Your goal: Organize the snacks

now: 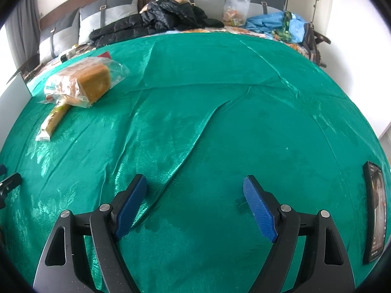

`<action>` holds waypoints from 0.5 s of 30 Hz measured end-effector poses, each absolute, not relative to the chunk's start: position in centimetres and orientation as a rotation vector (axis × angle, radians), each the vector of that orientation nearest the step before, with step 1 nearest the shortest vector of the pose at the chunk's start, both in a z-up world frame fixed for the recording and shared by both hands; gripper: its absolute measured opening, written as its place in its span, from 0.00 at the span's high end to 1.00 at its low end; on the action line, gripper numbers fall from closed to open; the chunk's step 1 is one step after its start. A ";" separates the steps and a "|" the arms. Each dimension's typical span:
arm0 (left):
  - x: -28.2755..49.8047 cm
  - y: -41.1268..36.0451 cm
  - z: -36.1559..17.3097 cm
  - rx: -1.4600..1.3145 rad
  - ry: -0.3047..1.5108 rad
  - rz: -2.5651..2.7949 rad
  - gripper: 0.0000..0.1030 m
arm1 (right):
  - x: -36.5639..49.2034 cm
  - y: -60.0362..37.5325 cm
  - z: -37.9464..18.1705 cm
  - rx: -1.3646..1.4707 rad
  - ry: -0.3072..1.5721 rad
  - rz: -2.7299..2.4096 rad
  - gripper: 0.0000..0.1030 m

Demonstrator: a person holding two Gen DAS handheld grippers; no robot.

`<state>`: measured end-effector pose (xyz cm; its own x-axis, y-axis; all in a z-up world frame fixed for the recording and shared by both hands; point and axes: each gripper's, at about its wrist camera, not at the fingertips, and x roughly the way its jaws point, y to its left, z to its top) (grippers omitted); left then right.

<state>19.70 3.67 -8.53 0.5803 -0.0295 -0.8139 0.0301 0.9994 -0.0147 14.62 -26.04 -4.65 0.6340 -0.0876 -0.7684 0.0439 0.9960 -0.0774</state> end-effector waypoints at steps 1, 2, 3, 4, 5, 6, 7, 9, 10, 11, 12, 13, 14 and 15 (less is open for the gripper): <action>19.7 3.7 -8.5 0.000 0.951 -0.035 0.00 | 14.6 -26.1 -4.6 -0.052 0.881 -0.075 0.19; 19.7 3.7 -8.5 0.000 0.951 -0.035 0.00 | 14.6 -26.1 -4.6 -0.053 0.881 -0.075 0.19; 19.7 3.7 -8.5 0.000 0.951 -0.035 0.00 | 14.6 -26.1 -4.6 -0.053 0.881 -0.075 0.19; 19.7 3.6 -8.6 0.000 0.951 -0.035 0.00 | 14.6 -26.1 -4.6 -0.053 0.881 -0.075 0.19; 19.7 3.7 -8.5 0.000 0.951 -0.035 0.00 | 14.6 -26.1 -4.6 -0.053 0.881 -0.076 0.18; 19.7 3.7 -8.5 0.001 0.951 -0.035 0.00 | 14.6 -26.1 -4.6 -0.054 0.881 -0.076 0.18; 19.7 3.7 -8.5 0.001 0.951 -0.035 0.00 | 14.6 -26.1 -4.6 -0.054 0.881 -0.078 0.18; 19.7 3.7 -8.5 0.000 0.951 -0.035 0.00 | 14.5 -26.2 -4.6 -0.053 0.881 -0.078 0.18; 19.8 3.6 -8.6 0.000 0.951 -0.035 0.00 | 14.5 -26.2 -4.6 -0.053 0.881 -0.078 0.18; 19.7 3.7 -8.6 0.001 0.951 -0.035 0.00 | 14.5 -26.2 -4.6 -0.052 0.881 -0.078 0.18; 19.7 3.7 -8.5 0.001 0.951 -0.035 0.00 | 14.5 -26.2 -4.6 -0.054 0.881 -0.078 0.18; 19.8 3.6 -8.6 0.000 0.951 -0.035 0.00 | 14.5 -26.2 -4.6 -0.054 0.881 -0.078 0.18; 19.7 3.7 -8.5 0.001 0.951 -0.035 0.00 | 14.5 -26.2 -4.6 -0.054 0.881 -0.078 0.18; 19.7 3.7 -8.5 0.001 0.951 -0.035 0.00 | 14.5 -26.2 -4.6 -0.054 0.881 -0.078 0.18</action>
